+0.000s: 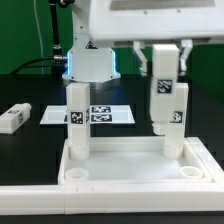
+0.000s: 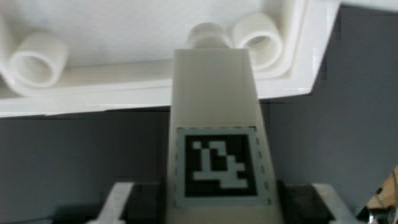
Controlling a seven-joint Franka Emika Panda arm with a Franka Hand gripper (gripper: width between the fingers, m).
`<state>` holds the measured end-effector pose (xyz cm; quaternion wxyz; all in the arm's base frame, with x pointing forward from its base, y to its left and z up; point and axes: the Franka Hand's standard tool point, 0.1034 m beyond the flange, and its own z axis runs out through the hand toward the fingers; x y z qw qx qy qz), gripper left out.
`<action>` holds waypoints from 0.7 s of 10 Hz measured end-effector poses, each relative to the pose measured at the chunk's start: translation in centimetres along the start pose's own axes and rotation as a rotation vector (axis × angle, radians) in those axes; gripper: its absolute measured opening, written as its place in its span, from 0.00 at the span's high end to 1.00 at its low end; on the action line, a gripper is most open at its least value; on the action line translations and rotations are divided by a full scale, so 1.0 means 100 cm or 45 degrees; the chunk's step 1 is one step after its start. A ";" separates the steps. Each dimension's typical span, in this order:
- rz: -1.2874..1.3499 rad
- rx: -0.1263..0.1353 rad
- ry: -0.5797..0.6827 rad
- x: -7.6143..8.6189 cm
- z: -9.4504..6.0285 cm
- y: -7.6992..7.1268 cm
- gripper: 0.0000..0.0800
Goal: Assemble desk
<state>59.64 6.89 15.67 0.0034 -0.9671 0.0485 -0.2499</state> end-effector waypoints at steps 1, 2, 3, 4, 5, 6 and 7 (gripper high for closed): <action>0.011 0.000 0.002 0.001 -0.001 0.001 0.64; 0.014 0.000 0.000 0.000 0.000 0.001 0.64; 0.016 0.000 -0.001 0.000 0.000 0.001 0.64; 0.010 -0.001 -0.001 -0.001 0.002 0.000 0.64; -0.012 -0.005 -0.009 -0.005 0.010 -0.007 0.64; -0.026 -0.007 -0.001 0.003 0.016 -0.011 0.64; -0.029 -0.009 0.011 0.014 0.020 -0.014 0.64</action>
Offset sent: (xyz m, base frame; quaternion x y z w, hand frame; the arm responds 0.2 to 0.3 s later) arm 0.0000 0.0000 0.0000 0.0000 0.0000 0.0000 1.0000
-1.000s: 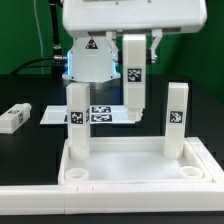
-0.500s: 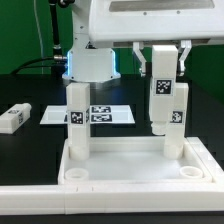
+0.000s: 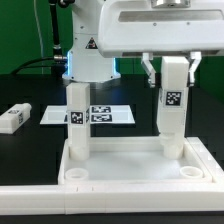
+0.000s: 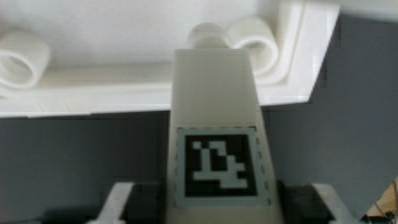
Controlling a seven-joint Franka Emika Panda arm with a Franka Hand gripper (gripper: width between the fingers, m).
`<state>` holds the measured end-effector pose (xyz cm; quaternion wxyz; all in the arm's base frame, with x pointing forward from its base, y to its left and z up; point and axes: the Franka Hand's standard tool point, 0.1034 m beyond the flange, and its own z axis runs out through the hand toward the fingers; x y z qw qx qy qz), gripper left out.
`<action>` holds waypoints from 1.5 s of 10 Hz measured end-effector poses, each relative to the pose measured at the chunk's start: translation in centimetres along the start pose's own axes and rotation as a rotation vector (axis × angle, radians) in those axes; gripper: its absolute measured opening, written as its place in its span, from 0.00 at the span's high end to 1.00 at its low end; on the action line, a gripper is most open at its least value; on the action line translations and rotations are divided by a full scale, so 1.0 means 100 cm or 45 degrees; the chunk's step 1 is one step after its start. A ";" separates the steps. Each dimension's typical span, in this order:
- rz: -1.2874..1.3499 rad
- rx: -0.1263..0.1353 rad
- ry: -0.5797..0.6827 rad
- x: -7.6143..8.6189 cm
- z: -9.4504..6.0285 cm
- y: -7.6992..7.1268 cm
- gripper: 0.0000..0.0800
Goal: Assemble desk
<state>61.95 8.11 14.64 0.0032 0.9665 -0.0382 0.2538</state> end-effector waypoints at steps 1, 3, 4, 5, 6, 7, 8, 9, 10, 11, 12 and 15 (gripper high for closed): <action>-0.005 -0.004 0.006 0.004 0.005 -0.002 0.64; -0.007 -0.013 -0.001 0.002 0.016 -0.003 0.64; -0.010 -0.015 -0.011 -0.003 0.021 -0.006 0.64; -0.009 -0.012 -0.012 -0.004 0.021 -0.009 0.64; -0.008 -0.009 -0.017 -0.007 0.023 -0.014 0.64; -0.018 -0.009 -0.024 -0.010 0.027 -0.018 0.64; -0.021 -0.011 -0.023 -0.009 0.029 -0.019 0.64; -0.025 -0.011 -0.021 -0.008 0.031 -0.020 0.64; -0.027 -0.011 -0.018 -0.006 0.032 -0.021 0.64; -0.029 -0.011 -0.016 -0.006 0.032 -0.021 0.64; -0.029 -0.012 -0.015 -0.005 0.033 -0.021 0.64; -0.031 -0.012 -0.011 -0.003 0.034 -0.022 0.64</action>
Offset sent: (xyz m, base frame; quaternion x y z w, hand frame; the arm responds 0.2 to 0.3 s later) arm 0.0088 0.0094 -0.0191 -0.0065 0.0247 0.0212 0.9994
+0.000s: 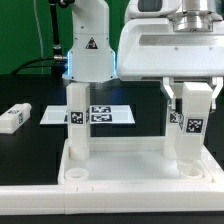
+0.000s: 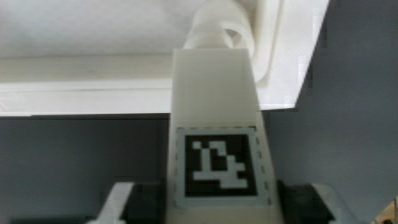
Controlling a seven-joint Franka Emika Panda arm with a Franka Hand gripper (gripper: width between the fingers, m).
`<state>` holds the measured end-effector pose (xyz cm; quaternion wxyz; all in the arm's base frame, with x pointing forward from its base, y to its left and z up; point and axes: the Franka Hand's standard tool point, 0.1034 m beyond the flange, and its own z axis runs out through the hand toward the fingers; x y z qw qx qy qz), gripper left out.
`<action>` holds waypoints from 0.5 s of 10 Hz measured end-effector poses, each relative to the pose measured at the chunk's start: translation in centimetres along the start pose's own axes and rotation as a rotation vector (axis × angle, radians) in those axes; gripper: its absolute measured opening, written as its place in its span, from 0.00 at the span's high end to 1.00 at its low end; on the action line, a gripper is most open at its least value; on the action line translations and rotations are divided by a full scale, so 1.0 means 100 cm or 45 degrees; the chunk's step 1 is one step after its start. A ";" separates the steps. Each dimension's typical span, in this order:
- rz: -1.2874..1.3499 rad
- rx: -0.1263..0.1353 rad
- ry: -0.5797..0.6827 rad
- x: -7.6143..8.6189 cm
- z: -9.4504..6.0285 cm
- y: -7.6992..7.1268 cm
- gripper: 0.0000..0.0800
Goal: Assemble desk
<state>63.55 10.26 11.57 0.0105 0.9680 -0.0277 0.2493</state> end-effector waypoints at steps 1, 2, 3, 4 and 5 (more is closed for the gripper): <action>-0.005 0.003 0.003 0.002 0.001 -0.003 0.64; -0.014 0.006 0.001 0.000 0.003 -0.009 0.64; -0.020 0.006 0.003 0.000 0.005 -0.011 0.64; -0.021 0.005 0.004 0.000 0.005 -0.011 0.64; -0.023 0.005 0.010 0.001 0.005 -0.011 0.64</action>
Offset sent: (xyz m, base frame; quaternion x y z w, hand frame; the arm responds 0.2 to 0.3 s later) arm 0.0069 0.0049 -0.0068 -0.0118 0.0034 0.0052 0.9999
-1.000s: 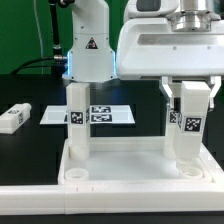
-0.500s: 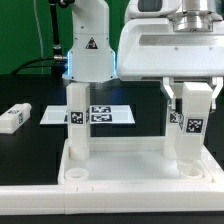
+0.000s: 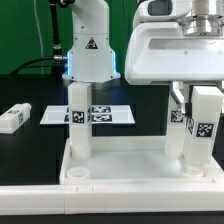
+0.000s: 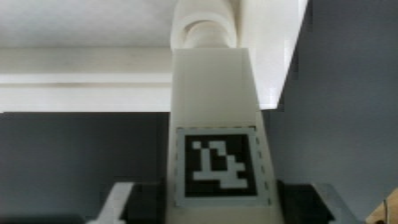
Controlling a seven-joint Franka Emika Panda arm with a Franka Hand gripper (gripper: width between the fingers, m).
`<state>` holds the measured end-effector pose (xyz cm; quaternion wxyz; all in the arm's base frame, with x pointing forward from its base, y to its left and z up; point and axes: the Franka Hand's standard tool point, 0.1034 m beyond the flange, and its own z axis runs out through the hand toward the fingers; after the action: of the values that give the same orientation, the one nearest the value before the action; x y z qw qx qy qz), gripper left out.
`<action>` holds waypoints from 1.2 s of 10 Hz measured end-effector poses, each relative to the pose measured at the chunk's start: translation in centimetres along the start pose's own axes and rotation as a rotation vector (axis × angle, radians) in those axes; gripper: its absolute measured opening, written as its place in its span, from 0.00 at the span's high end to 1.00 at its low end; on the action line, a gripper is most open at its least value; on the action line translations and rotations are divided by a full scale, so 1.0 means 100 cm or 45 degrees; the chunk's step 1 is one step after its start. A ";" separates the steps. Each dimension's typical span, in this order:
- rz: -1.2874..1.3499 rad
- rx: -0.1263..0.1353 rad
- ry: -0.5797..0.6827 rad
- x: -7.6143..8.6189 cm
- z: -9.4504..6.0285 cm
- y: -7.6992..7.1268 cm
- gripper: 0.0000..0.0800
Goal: Assemble desk
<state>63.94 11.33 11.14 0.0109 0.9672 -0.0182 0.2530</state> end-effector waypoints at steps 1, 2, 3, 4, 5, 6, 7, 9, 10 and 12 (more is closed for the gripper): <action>-0.001 0.000 0.005 0.000 0.000 0.000 0.64; -0.002 0.001 0.019 0.001 0.001 0.000 0.64; -0.007 0.002 0.054 0.003 0.002 0.000 0.64; -0.010 0.002 0.082 0.005 0.003 0.000 0.64; -0.018 -0.001 0.089 0.001 0.004 0.002 0.64; -0.025 -0.002 0.087 0.000 0.004 0.003 0.64; -0.032 -0.003 0.090 0.000 0.004 0.004 0.64; -0.032 -0.001 0.103 -0.001 0.003 0.003 0.64; -0.029 0.001 0.116 0.000 0.003 0.002 0.64; -0.024 0.004 0.168 0.004 0.003 0.001 0.64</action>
Offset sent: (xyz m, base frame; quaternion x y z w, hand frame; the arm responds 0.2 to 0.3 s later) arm -0.0017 0.0013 -0.0193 -0.0074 0.0226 0.0064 0.9997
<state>64.48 11.19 11.07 0.0130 0.9486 -0.0079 0.3160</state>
